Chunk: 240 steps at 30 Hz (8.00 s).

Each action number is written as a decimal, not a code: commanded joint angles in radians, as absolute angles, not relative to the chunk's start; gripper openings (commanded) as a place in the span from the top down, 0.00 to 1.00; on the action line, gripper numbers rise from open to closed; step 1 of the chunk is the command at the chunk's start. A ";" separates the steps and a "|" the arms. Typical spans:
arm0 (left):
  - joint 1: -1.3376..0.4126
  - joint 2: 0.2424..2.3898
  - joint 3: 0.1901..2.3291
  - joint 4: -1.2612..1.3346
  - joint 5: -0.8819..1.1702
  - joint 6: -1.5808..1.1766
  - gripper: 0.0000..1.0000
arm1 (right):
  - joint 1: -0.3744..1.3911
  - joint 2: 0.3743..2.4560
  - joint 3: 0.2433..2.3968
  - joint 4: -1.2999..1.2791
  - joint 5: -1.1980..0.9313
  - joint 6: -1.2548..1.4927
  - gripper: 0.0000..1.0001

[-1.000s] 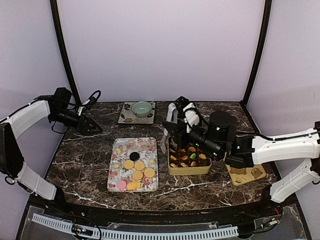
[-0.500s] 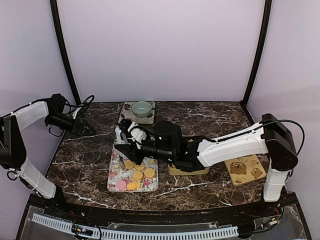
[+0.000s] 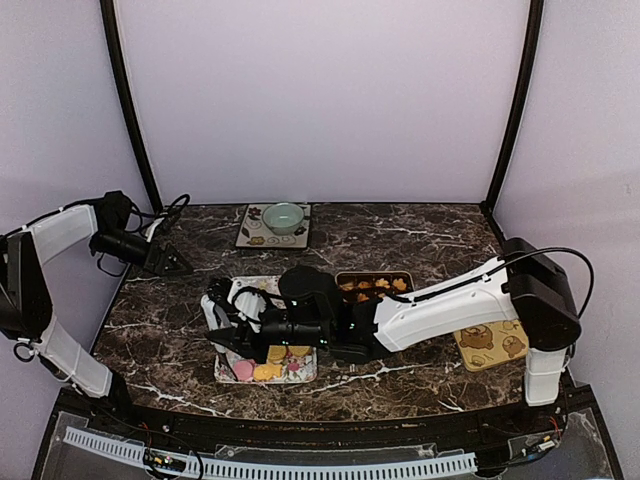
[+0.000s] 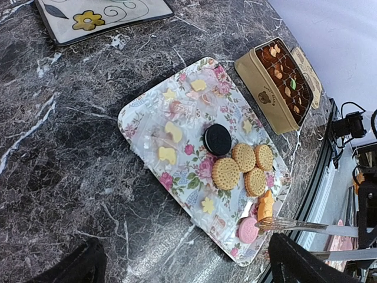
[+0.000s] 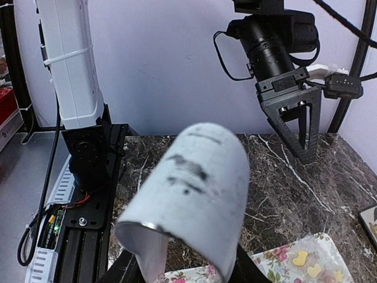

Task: Pack the cookies
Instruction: Pick up the fake cookies from the plate, then place the fake cookies in the empty pocket of the box, then pick up the fake cookies from the empty pocket of the box, then place the packing box in the empty pocket of the box.

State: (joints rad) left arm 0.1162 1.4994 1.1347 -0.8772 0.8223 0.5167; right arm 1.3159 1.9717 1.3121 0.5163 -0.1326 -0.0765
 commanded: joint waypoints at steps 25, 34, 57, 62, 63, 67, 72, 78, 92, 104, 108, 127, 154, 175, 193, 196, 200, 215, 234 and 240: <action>0.123 1.432 1.117 -0.928 0.852 0.565 0.01 | 1.325 2.064 1.370 0.496 -0.084 -0.139 0.58; 0.124 1.442 1.128 -0.931 0.856 0.556 0.01 | 1.324 1.994 1.249 0.532 -0.038 -0.133 0.65; 0.124 1.455 1.150 -0.938 0.862 0.554 0.01 | 1.203 1.672 1.165 0.603 0.058 -0.092 0.71; 0.124 1.460 1.152 -0.939 0.869 0.555 0.01 | 1.145 1.451 0.924 0.570 0.188 -0.100 0.71; 0.124 1.460 1.152 -0.937 0.870 0.554 0.01 | 1.133 1.406 0.880 0.558 0.213 -0.098 0.71; 0.124 1.465 1.149 -0.931 0.882 0.547 0.01 | 1.100 1.249 0.729 0.479 0.323 -0.098 0.70; 0.124 1.471 1.144 -0.923 0.886 0.545 0.01 | 1.062 1.076 0.604 0.387 0.400 -0.073 0.70; 0.123 1.483 1.144 -0.914 0.898 0.539 0.01 | 1.018 0.962 0.532 0.339 0.441 -0.061 0.69; 0.123 1.475 1.137 -0.920 0.902 0.554 0.01 | 0.971 0.972 0.486 0.364 0.446 -0.071 0.65; 0.124 1.476 1.140 -0.918 0.898 0.552 0.01 | 0.969 0.931 0.502 0.310 0.422 -0.052 0.57; 0.123 1.472 1.137 -0.919 0.895 0.558 0.01 | 0.969 0.896 0.515 0.280 0.413 -0.043 0.60; 0.123 1.471 1.150 -0.922 0.893 0.552 0.01 | 0.952 0.973 0.555 0.305 0.392 -0.095 0.76; 0.124 1.476 1.154 -0.923 0.899 0.548 0.01 | 0.899 0.955 0.710 0.122 0.190 -0.136 0.80; 0.123 1.474 1.158 -0.936 0.900 0.550 0.01 | 0.675 1.008 0.659 0.203 -0.136 -0.107 0.63; 0.124 1.474 1.171 -0.943 0.898 0.542 0.01 | 0.599 1.037 0.619 0.239 -0.225 -0.100 0.65; 0.123 1.473 1.172 -0.943 0.898 0.541 0.01 | 0.598 1.043 0.613 0.249 -0.247 -0.086 0.67; 0.124 1.473 1.178 -0.946 0.897 0.543 0.01 | 0.595 1.056 0.606 0.255 -0.252 -0.083 0.68; 0.124 1.471 1.183 -0.948 0.901 0.540 0.01 | 0.569 1.081 0.666 0.205 -0.298 -0.120 1.00; 0.123 1.472 1.174 -0.946 0.910 0.548 0.01 | 0.570 0.994 0.798 -0.041 -0.400 -0.177 1.00; 0.124 1.477 1.175 -0.939 0.917 0.540 0.01 | 0.570 0.953 0.780 -0.117 -0.432 -0.189 1.00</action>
State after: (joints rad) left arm 0.1196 1.4876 1.1591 -0.9188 0.8875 0.5381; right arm 0.5735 0.9859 0.7898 -0.0925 -0.3859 -0.1741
